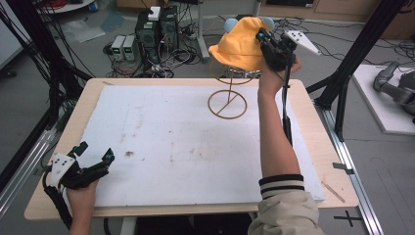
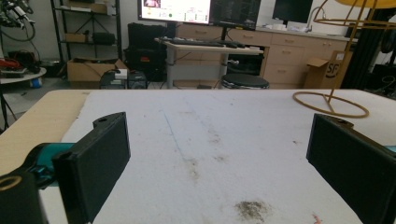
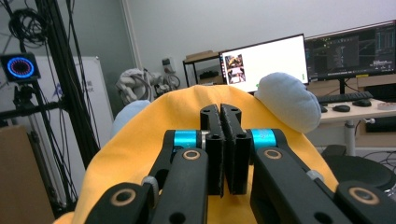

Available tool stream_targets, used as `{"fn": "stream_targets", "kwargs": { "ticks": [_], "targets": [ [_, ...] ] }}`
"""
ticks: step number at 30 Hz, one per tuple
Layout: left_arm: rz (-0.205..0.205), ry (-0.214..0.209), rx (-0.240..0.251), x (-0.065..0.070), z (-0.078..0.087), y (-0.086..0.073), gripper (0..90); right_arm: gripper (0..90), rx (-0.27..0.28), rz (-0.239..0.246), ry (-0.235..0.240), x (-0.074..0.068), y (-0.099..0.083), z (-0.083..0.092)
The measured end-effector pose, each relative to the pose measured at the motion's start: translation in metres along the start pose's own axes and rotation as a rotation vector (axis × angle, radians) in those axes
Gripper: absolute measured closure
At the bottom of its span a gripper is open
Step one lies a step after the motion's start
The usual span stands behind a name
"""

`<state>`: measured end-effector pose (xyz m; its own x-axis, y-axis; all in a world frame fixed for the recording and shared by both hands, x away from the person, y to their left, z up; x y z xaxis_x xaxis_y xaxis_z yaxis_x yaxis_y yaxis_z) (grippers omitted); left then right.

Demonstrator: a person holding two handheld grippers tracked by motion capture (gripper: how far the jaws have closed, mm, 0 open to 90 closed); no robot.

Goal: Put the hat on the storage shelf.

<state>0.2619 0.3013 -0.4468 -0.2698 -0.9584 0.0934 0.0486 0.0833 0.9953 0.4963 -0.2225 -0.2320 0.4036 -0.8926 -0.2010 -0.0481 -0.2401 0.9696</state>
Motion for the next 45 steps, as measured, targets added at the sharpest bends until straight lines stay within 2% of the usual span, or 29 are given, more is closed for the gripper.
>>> {"fn": "stream_targets", "kwargs": {
  "ticks": [4,10,13,14,18,23,26,27,31,33,34,37,38,39,41,42,43,45],
  "targets": [
    [0.002,0.002,-0.001,-0.002,0.002,0.0,6.6,89.1,-0.007,-0.012,0.012,-0.003,-0.005,-0.004],
    [0.005,0.007,0.006,-0.003,0.006,0.0,6.6,89.0,-0.051,0.005,0.009,-0.004,-0.02,-0.011],
    [-0.003,0.01,0.001,-0.004,0.008,0.0,6.6,88.8,-0.092,0.024,0.006,-0.005,-0.028,-0.014],
    [-0.001,0.011,0.001,-0.004,0.008,0.0,6.6,88.7,-0.105,0.044,0.01,-0.008,-0.032,-0.015],
    [-0.001,0.012,0.0,-0.004,0.009,0.0,6.6,88.5,-0.126,0.085,0.019,-0.013,-0.035,-0.015],
    [-0.002,0.01,0.001,-0.003,0.008,0.001,6.6,88.2,-0.175,0.107,0.01,-0.013,-0.041,-0.018],
    [-0.004,0.008,0.002,-0.003,0.008,0.001,6.6,88.1,-0.179,0.101,0.001,-0.011,-0.046,-0.016],
    [-0.005,0.008,0.001,-0.003,0.008,0.001,6.6,87.8,-0.183,0.085,-0.008,-0.008,-0.05,-0.014],
    [-0.006,0.005,-0.001,-0.002,0.007,0.001,6.6,85.7,-0.192,0.091,-0.009,-0.005,-0.051,-0.01],
    [-0.007,0.003,-0.003,-0.001,0.006,0.001,6.6,80.5,-0.2,0.115,0.004,-0.007,-0.05,-0.009],
    [-0.006,0.003,-0.004,0.0,0.006,0.001,6.6,69.7,-0.205,0.138,0.007,-0.008,-0.049,-0.009],
    [-0.011,0.0,-0.004,0.001,0.006,0.001,6.6,53.2,-0.205,0.152,-0.021,-0.009,-0.049,-0.008],
    [-0.012,0.0,-0.005,0.001,0.006,0.001,6.6,53.2,-0.205,0.152,-0.021,-0.009,-0.049,-0.008],
    [-0.011,-0.001,-0.004,0.001,0.006,0.001,6.6,39.3,-0.188,0.169,-0.057,-0.011,-0.047,-0.007],
    [-0.01,-0.001,-0.005,0.001,0.006,0.001,6.6,31.7,-0.17,0.169,-0.06,-0.011,-0.043,-0.004],
    [-0.006,0.0,-0.001,0.001,0.006,0.001,6.6,31.7,-0.17,0.169,-0.06,-0.011,-0.043,-0.004],
    [-0.006,-0.003,-0.003,0.002,0.006,0.001,6.6,26.2,-0.161,0.171,-0.059,-0.01,-0.04,-0.001],
    [-0.008,-0.006,-0.002,0.002,0.005,0.001,6.6,23.8,-0.161,0.171,-0.06,-0.01,-0.038,0.0]
  ]
}}
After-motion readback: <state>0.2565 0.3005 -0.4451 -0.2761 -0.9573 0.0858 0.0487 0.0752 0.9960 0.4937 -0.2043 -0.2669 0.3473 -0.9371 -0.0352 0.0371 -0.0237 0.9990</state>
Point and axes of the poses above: each handheld gripper's, and its own axes: z roughly backward along the jaws, y roughly out of its top, x roughly to its right, the point moved 1 cm from there along -z, roughly forward along the jaws
